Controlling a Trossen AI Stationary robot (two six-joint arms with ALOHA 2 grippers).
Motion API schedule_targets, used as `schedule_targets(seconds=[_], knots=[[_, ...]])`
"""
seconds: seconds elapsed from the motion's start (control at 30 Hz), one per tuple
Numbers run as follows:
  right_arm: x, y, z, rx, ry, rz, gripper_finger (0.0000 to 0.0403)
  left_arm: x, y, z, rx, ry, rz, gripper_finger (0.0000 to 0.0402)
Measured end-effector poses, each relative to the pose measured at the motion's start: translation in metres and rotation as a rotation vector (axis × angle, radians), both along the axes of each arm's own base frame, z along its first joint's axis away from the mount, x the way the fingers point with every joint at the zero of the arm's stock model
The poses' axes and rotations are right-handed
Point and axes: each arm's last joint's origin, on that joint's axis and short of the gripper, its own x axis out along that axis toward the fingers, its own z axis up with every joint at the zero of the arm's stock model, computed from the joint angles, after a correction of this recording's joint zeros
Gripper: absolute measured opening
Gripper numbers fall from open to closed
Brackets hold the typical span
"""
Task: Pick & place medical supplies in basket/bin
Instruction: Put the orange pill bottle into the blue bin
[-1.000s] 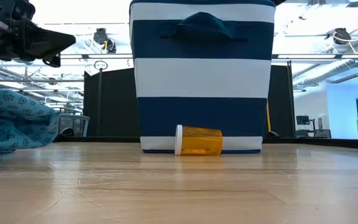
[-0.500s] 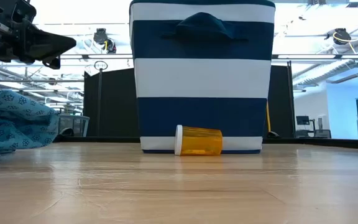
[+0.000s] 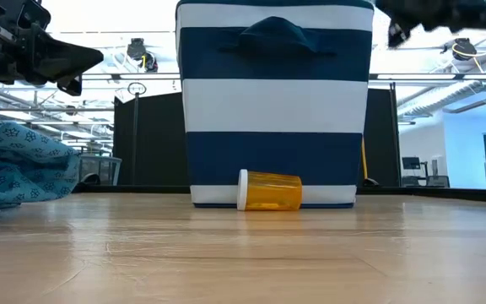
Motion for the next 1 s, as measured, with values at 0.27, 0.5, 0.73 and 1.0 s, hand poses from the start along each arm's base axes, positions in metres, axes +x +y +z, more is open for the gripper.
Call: schedule_targets(seconds=[0.27,0.5,0.73,1.0], knots=[[-0.014,0.003,-0.072,0.026,-0.110,0.004,0.0001,0.000,0.000,0.000,0.008,-0.001,0.001,0.0021],[-0.015,0.002,-0.078,0.024,-0.187,-0.045,0.0001,0.000,0.000,0.000,0.009,0.000,0.002,0.0021],[-0.014,0.002,-0.079,0.015,-0.169,-0.048,0.0000,0.001,0.000,0.000,-0.011,0.005,0.038,0.0021],[-0.014,0.002,-0.079,0.012,-0.172,-0.048,0.0000,0.021,-0.022,0.025,0.070,0.114,0.082,0.0021]])
